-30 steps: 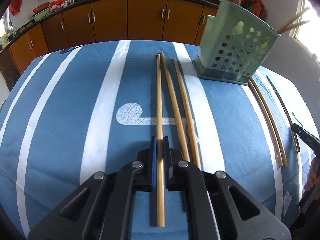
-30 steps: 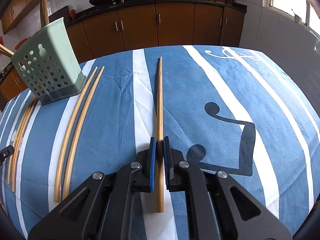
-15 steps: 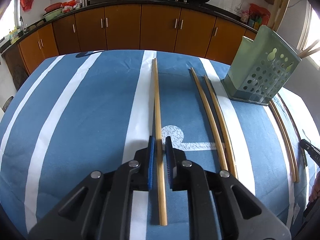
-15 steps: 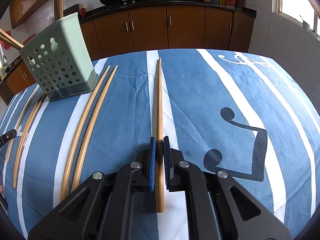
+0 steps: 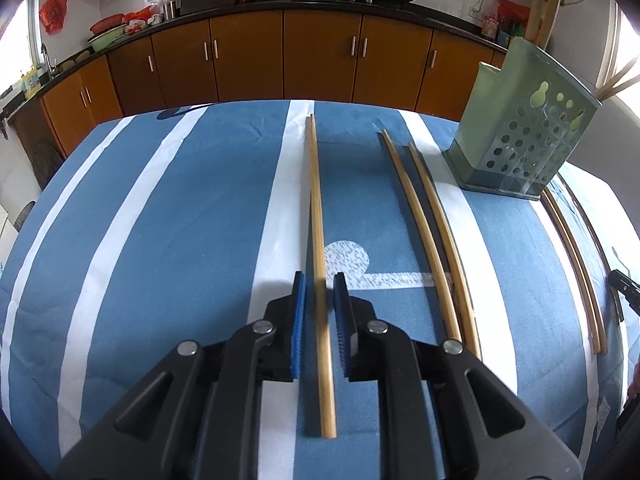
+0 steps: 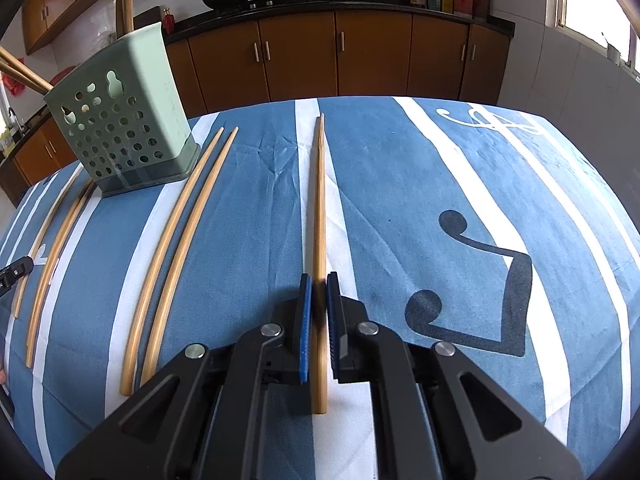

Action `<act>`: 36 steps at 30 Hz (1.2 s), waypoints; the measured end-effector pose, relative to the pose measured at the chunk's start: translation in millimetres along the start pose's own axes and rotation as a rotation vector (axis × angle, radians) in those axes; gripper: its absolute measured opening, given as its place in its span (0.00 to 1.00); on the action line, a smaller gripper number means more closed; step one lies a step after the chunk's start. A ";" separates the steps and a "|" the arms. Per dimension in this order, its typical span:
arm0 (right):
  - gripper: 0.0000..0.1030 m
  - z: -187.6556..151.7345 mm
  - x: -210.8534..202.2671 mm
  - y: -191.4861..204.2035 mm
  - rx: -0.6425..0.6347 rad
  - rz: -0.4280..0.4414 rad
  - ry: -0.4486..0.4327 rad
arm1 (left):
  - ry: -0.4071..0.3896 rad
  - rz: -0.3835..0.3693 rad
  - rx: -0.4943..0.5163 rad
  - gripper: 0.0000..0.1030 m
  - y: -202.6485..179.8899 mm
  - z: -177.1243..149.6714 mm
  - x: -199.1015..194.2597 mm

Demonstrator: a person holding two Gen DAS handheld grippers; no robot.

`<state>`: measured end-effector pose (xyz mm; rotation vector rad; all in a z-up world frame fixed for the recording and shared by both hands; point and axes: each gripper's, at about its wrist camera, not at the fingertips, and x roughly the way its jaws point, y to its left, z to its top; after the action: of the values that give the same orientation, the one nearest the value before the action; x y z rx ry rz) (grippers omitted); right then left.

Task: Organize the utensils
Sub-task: 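Lower the right tool onto a chopstick and close it while the left tool grasps another, then lift both held chopsticks upright and carry them above the green holder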

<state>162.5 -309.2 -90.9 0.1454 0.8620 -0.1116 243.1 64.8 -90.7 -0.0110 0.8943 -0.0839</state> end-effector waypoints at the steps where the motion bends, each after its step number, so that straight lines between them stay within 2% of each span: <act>1: 0.08 -0.9 -0.8 -0.7 0.001 0.002 0.000 | 0.000 -0.001 0.002 0.15 0.1 -1.7 -1.4; 5: 0.08 -3.9 -3.7 -1.0 -0.005 0.000 0.000 | 0.003 0.010 0.023 0.13 -2.7 -9.2 -6.8; 7: 0.08 -4.6 -4.7 -1.2 -0.006 -0.005 0.000 | 0.004 0.014 0.029 0.08 -3.7 -11.3 -8.5; 10: 0.08 -5.5 -7.3 -3.4 0.000 -0.007 -0.003 | 0.012 0.016 0.031 0.07 -3.1 -12.5 -10.4; 14: 0.08 -0.4 -29.6 -7.1 -0.001 0.000 -0.077 | 0.020 -0.005 0.002 0.07 3.9 -9.8 -18.7; 22: 0.08 28.7 -85.1 -16.3 0.000 -0.010 -0.269 | -0.170 -0.099 -0.067 0.07 17.2 23.3 -83.0; 27: 0.08 45.2 -115.1 -18.2 0.024 0.006 -0.372 | -0.283 -0.119 -0.077 0.07 16.8 45.3 -120.7; 36: 0.07 62.3 -145.7 -15.2 0.044 0.042 -0.471 | -0.375 -0.128 -0.083 0.07 11.6 68.4 -154.5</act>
<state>112.6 -329.3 59.0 0.1697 0.3870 -0.1189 200.9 86.6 71.9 -0.1567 0.5210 -0.1588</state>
